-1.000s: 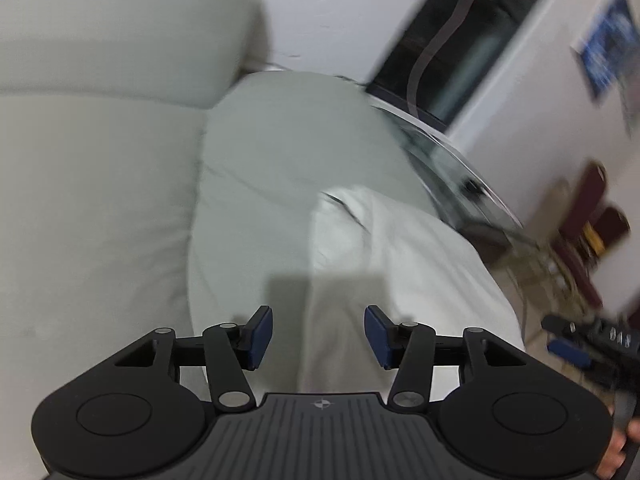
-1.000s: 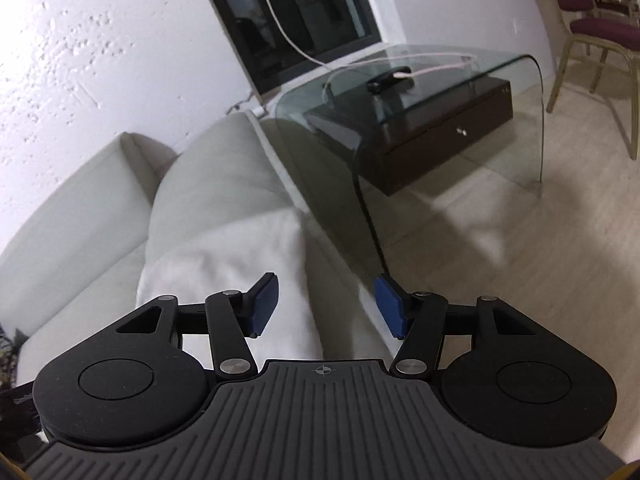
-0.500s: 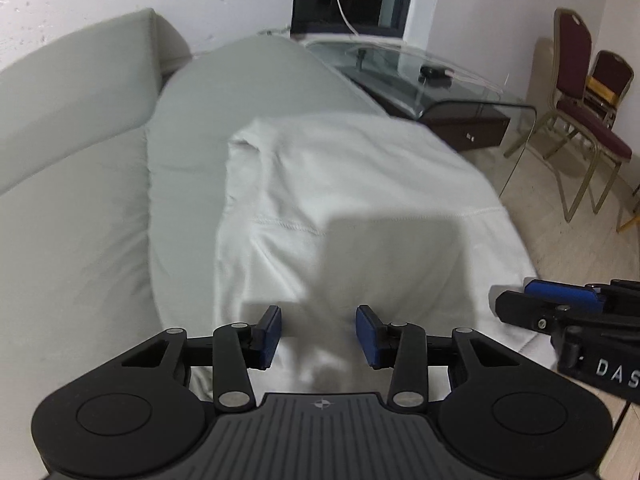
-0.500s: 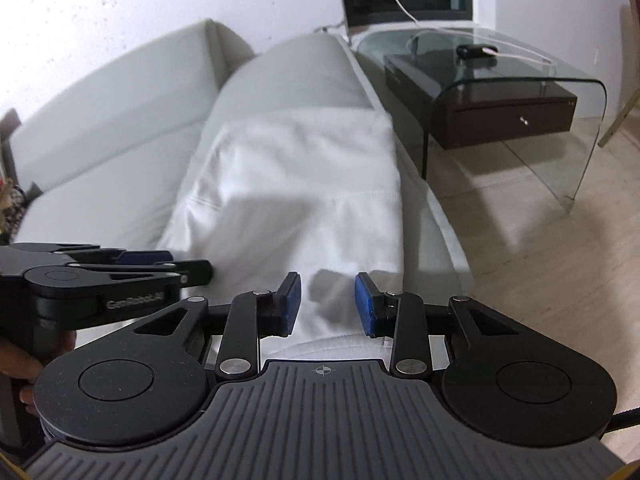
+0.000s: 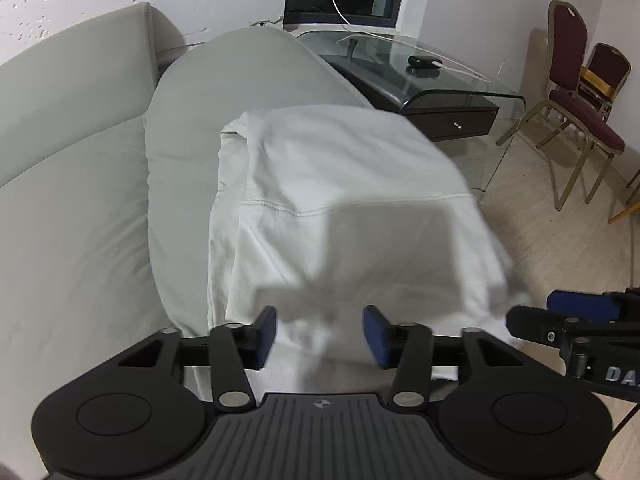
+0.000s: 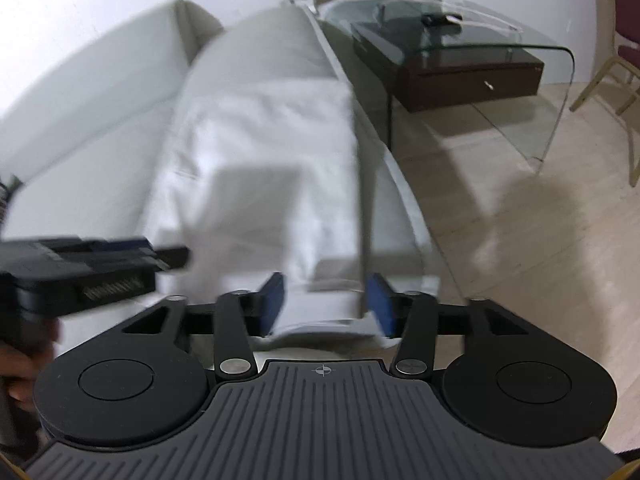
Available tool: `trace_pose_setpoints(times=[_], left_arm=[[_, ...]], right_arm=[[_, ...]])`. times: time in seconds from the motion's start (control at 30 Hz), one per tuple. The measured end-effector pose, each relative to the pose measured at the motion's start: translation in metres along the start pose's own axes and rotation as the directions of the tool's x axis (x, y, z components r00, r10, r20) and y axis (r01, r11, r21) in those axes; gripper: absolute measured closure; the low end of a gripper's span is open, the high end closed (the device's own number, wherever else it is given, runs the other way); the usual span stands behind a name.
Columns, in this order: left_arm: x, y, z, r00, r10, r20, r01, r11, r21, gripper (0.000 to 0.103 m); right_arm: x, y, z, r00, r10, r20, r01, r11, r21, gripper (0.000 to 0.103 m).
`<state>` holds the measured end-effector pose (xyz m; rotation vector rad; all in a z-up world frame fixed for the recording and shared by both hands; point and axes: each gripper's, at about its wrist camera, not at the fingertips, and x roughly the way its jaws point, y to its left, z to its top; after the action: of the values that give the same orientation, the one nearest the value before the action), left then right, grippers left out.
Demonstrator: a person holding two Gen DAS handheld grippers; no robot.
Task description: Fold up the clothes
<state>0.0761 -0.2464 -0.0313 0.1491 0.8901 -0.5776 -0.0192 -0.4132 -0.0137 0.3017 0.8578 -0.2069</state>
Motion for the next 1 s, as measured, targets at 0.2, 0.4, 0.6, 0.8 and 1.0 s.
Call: trace_pose_setpoints(times=[0.2,0.4,0.6,0.8,1.0], left_arm=[[-0.060,0.001,-0.001,0.997,-0.062,0.049,0.064,0.997,-0.045,0.021],[-0.120,-0.003,-0.005,0.989,-0.071,0.129,0.076,0.997,-0.032,0.002],[-0.135,-0.001,-0.011,0.996,-0.021,0.086,0.028,0.997,-0.078,0.001],[-0.131,0.008,-0.020,0.997,-0.005,0.077,0.016,0.988,-0.152,0.001],[-0.129,0.008,-0.024,0.997,0.003,0.080,0.010,0.987,-0.158,0.001]], right_arm=[[-0.059,0.019,0.015,0.996,0.093,-0.006,-0.093,0.995,0.031,0.025],[-0.117,0.036,0.026,0.996,0.090,-0.013,-0.090,0.996,0.000,0.020],[-0.142,0.055,0.021,0.998,0.022,-0.063,-0.028,0.996,-0.088,0.015],[-0.138,0.065,0.008,0.997,-0.013,-0.081,0.003,0.993,-0.118,0.015],[-0.134,0.070,0.004,0.995,-0.047,-0.089,0.034,0.989,-0.142,0.015]])
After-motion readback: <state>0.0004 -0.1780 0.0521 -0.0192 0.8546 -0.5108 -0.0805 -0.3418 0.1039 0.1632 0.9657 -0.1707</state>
